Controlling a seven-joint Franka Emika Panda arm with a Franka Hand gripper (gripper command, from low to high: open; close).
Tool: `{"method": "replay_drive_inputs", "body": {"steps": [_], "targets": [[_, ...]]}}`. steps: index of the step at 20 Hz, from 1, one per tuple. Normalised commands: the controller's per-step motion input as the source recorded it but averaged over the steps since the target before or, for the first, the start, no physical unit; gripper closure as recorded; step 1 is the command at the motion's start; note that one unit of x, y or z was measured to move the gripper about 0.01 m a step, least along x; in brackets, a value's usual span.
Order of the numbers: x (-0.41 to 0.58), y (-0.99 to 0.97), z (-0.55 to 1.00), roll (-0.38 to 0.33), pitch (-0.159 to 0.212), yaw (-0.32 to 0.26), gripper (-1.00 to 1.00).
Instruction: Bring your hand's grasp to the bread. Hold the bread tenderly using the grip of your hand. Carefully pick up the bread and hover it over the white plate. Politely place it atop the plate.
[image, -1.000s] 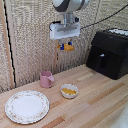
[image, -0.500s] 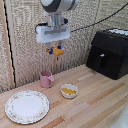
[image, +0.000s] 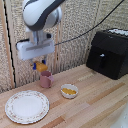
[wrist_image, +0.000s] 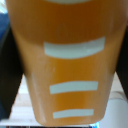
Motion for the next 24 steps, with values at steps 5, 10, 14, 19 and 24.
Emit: {"method": "replay_drive_inputs", "body": {"steps": [5,10,14,19,24], "targets": [[0.103,0.33,-0.47,-0.06,-0.021,0.043,1.0],[0.237,0.11,-0.51,-0.067,-0.019,0.059,1.0],[0.293,0.16,-0.5,-0.047,-0.028,0.053,1.0],[0.321,0.23,-0.41,-0.042,-0.016,0.024,1.0],[0.23,0.22,-0.24,-0.041,0.01,0.0,1.0]]}}
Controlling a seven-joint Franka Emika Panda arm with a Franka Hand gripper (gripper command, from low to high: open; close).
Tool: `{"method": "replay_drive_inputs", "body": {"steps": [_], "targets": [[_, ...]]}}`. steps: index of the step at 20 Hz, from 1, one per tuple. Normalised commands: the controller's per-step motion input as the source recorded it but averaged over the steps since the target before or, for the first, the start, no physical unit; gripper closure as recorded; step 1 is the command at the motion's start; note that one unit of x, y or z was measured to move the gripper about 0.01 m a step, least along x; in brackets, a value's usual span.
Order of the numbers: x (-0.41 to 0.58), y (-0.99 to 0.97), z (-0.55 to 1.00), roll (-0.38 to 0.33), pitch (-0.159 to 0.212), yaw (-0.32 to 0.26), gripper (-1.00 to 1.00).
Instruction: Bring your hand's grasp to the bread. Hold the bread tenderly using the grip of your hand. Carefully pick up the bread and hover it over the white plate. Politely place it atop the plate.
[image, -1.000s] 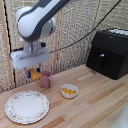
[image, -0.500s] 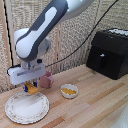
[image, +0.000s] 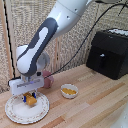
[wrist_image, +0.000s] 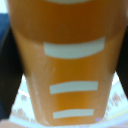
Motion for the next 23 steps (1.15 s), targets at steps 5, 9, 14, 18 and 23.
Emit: {"method": "replay_drive_inputs", "body": {"steps": [5,9,14,18,23], "targets": [[0.159,0.19,-0.18,-0.052,0.003,0.0,1.0],[0.057,0.13,-0.04,-0.034,-0.001,0.0,1.0],[0.004,0.02,0.29,0.001,0.007,0.009,-1.0],[0.05,-0.06,0.71,0.028,0.068,0.018,-1.0],[0.011,-0.02,0.44,0.006,0.026,0.05,-1.0]]}}
